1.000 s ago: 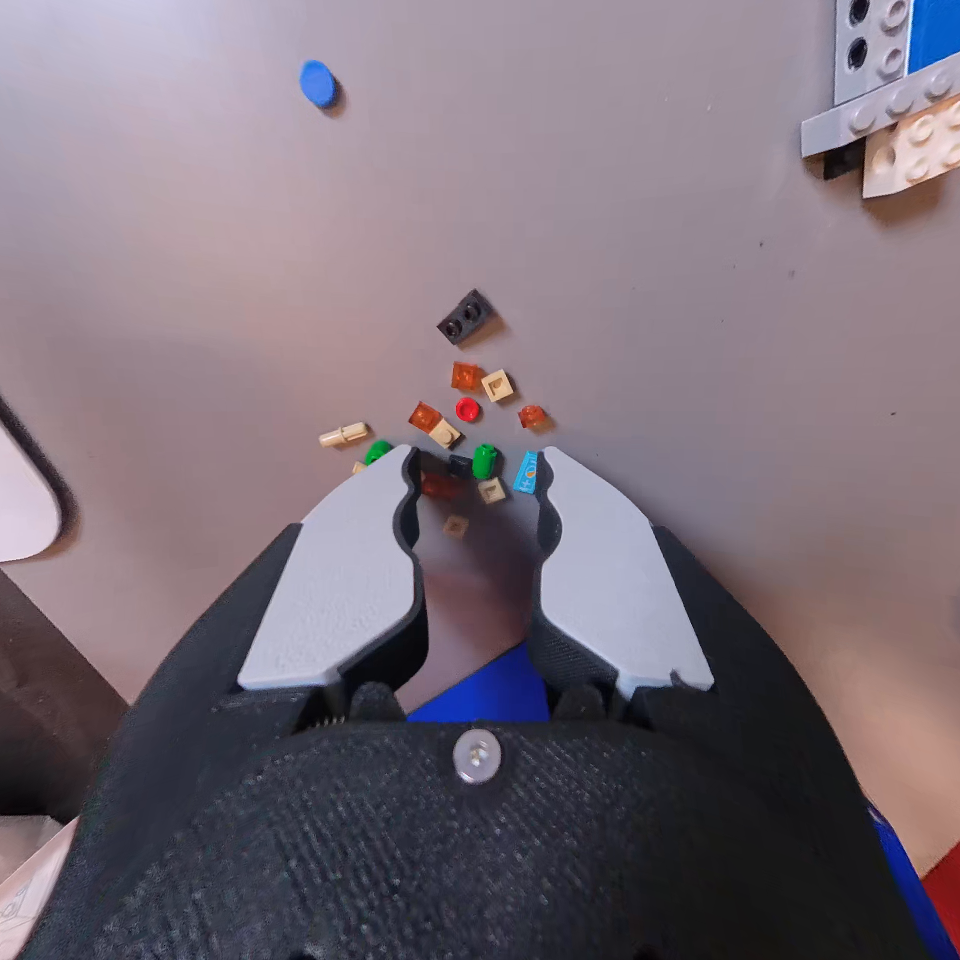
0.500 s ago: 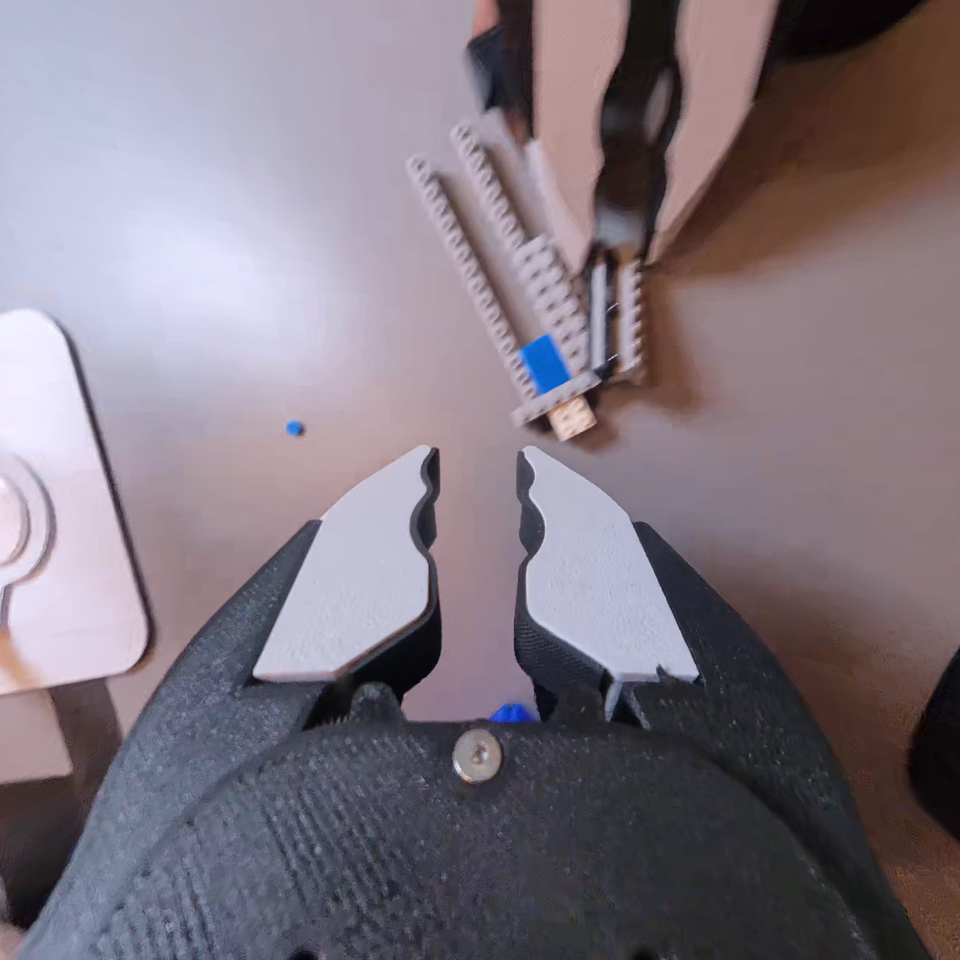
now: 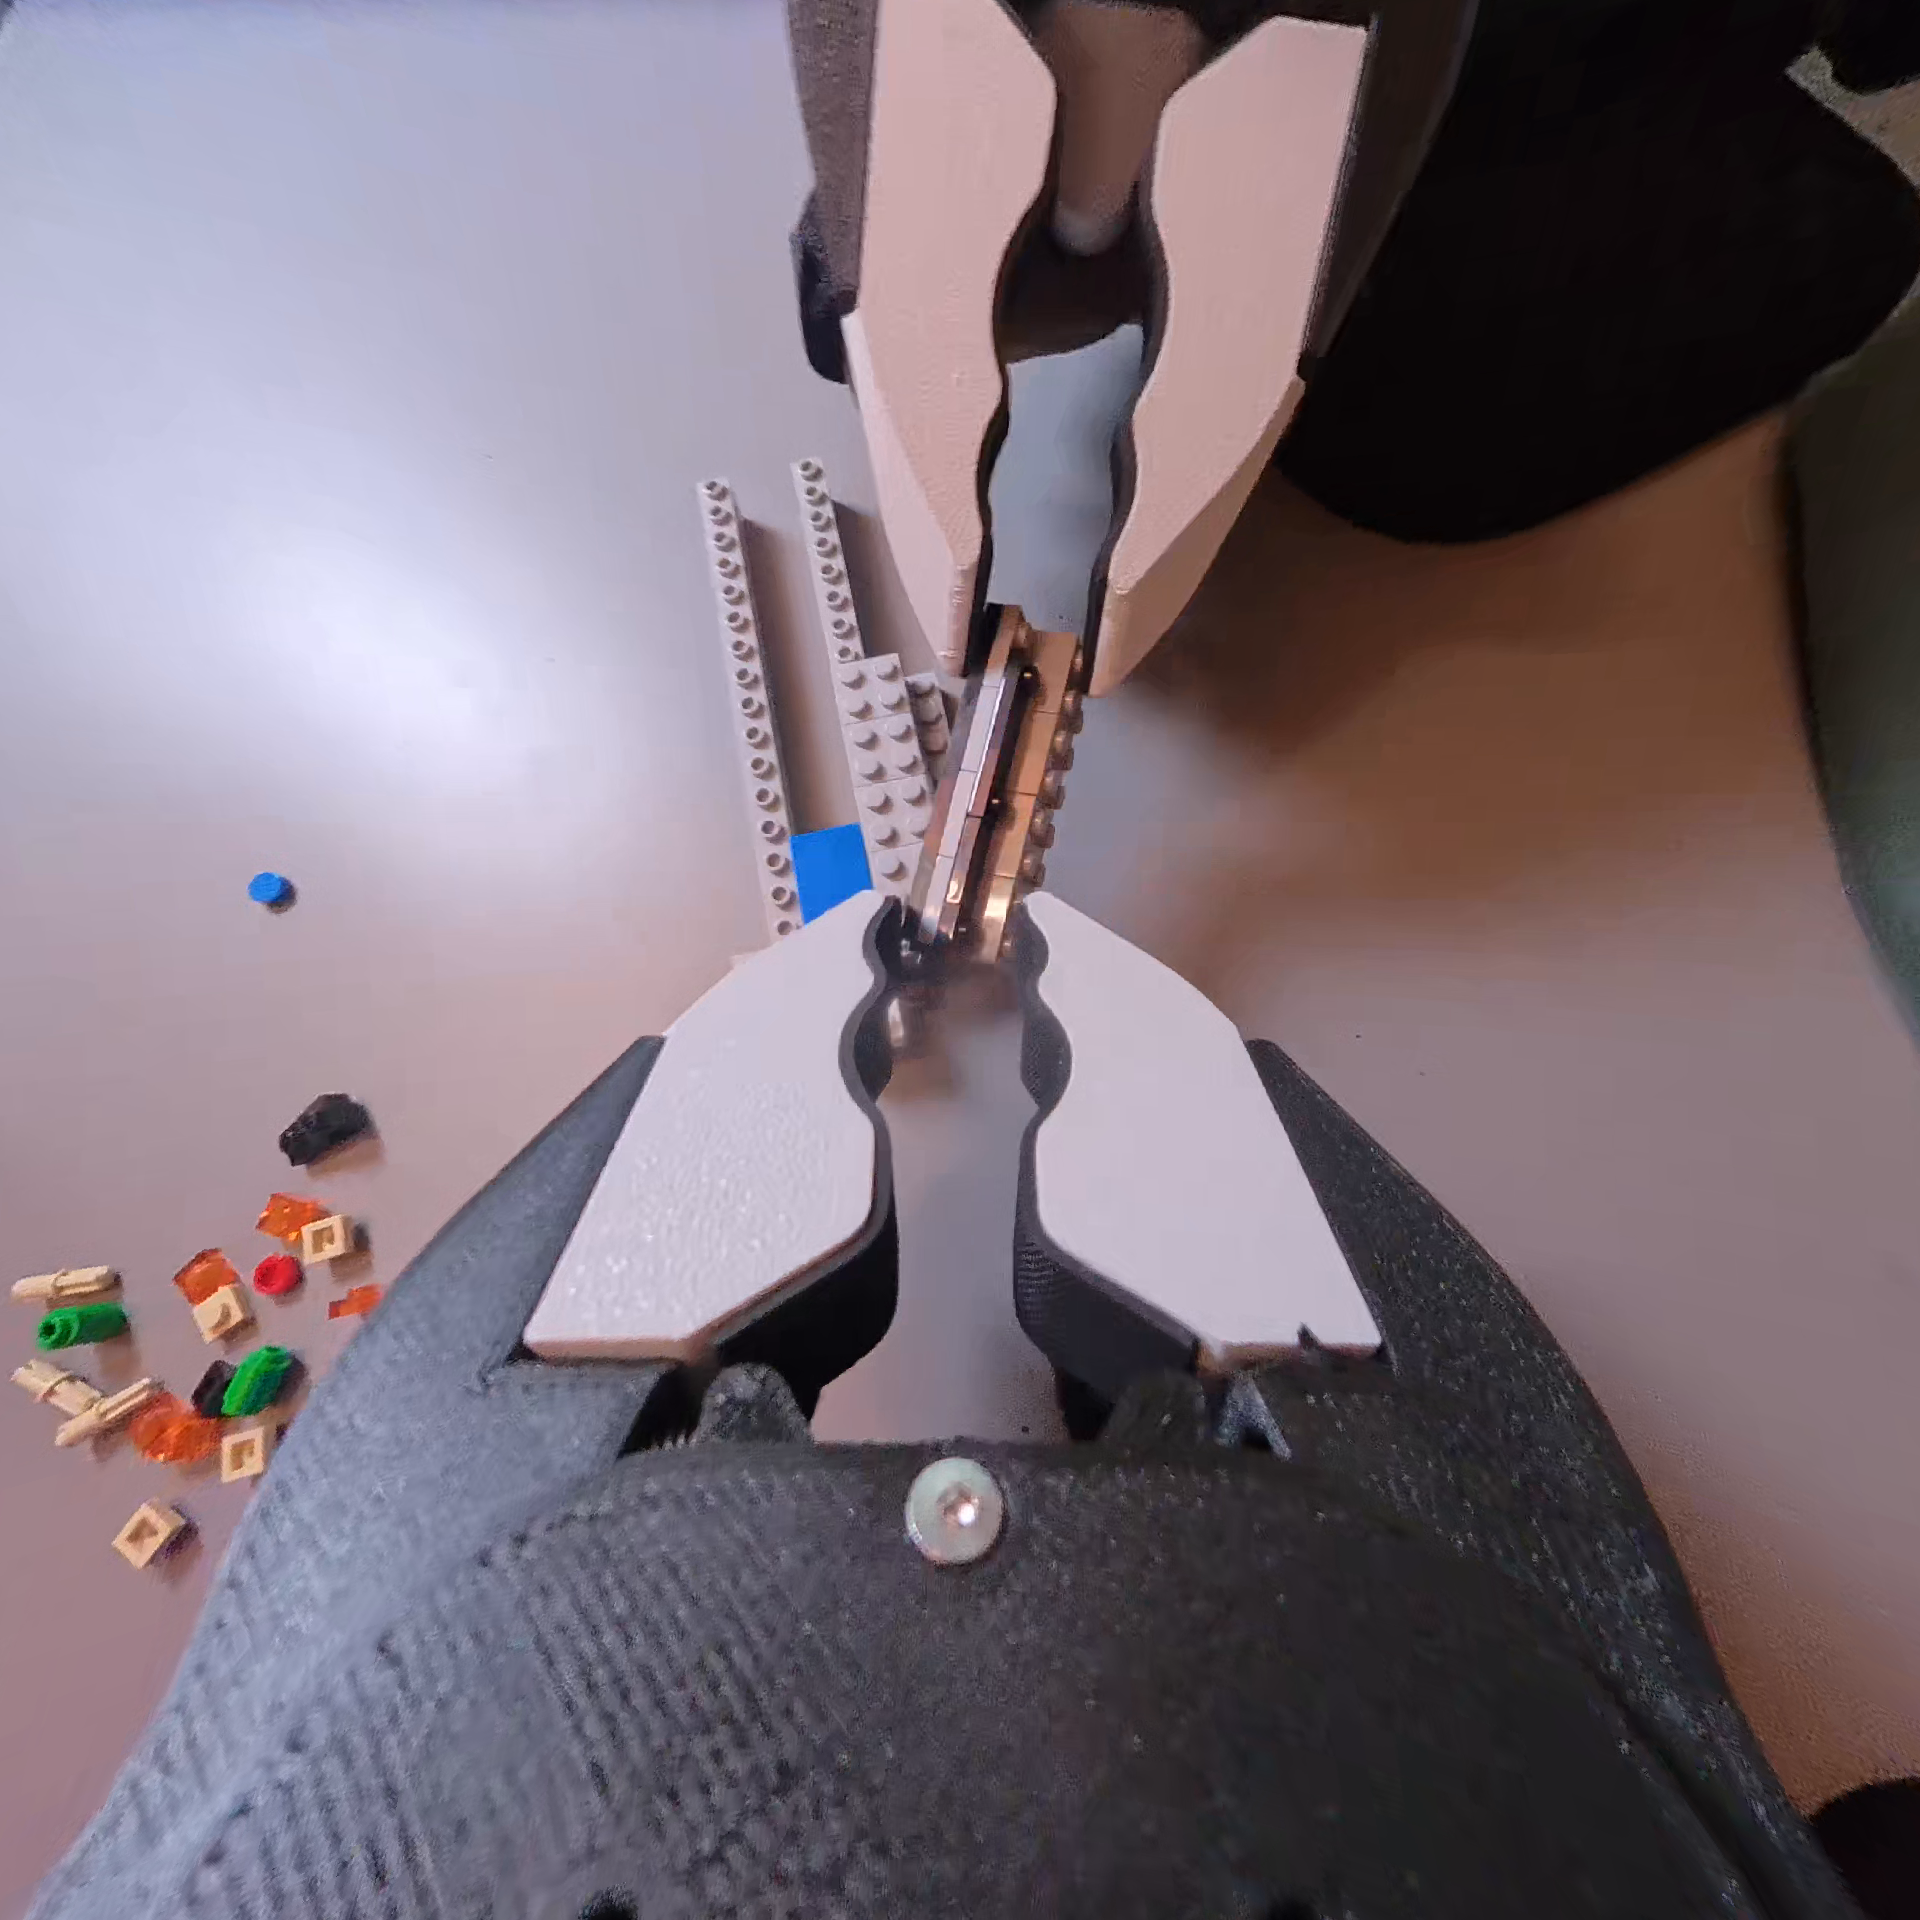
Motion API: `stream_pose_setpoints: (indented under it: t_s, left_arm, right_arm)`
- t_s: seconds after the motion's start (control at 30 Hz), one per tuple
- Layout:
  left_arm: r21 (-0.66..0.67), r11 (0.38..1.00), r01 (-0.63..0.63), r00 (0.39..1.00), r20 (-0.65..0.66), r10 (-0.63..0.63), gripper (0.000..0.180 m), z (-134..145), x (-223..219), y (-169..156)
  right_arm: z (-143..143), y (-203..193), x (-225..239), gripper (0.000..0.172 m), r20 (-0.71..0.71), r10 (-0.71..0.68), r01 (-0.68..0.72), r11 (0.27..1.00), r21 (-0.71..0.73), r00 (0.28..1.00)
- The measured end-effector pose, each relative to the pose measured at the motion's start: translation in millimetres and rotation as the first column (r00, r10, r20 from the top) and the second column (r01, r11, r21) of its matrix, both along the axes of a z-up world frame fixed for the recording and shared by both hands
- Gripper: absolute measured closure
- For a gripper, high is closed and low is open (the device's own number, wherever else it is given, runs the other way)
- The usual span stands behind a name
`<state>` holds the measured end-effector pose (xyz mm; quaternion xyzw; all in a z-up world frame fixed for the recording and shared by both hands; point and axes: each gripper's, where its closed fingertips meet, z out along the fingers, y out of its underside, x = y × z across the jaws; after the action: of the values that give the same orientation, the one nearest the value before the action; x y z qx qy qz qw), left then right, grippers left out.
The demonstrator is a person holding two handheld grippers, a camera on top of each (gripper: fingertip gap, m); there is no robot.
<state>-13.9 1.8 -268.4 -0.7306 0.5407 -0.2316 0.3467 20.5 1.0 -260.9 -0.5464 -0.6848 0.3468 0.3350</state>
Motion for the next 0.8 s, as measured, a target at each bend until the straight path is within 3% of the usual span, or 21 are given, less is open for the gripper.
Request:
stream_pose_setpoints:
  t_s: [0.17, 0.3, 0.47, 0.67, 0.8]
  left_arm:
    - [-0.064, 0.996, -0.067, 0.994, 0.080, 0.072, 0.166, 6, -6, 7]
    - [-0.101, 0.992, -0.078, 0.990, 0.108, 0.089, 0.171, 1, -4, 6]
    - [-0.029, 0.997, -0.074, 0.989, 0.125, 0.077, 0.173, 6, -3, 10]
    - [-0.012, 0.997, -0.072, 0.957, 0.280, 0.073, 0.180, 37, 0, 9]
    - [0.022, 0.998, -0.066, 0.966, 0.252, 0.059, 0.180, 35, 1, 7]
  right_arm:
    - [17, 3, -1, 0.162, -0.103, 0.001, 0.006, 0.998, 0.070, 0.995]
    - [13, 4, 0, 0.162, -0.083, 0.000, 0.009, 0.994, 0.111, 0.997]
    - [16, 9, 1, 0.162, -0.112, -0.019, 0.024, 0.999, 0.047, 0.994]
    - [18, 14, 1, 0.162, -0.157, -0.046, 0.035, 0.997, -0.069, 0.986]
    - [12, 17, 0, 0.166, -0.145, -0.056, 0.051, 0.998, -0.041, 0.988]
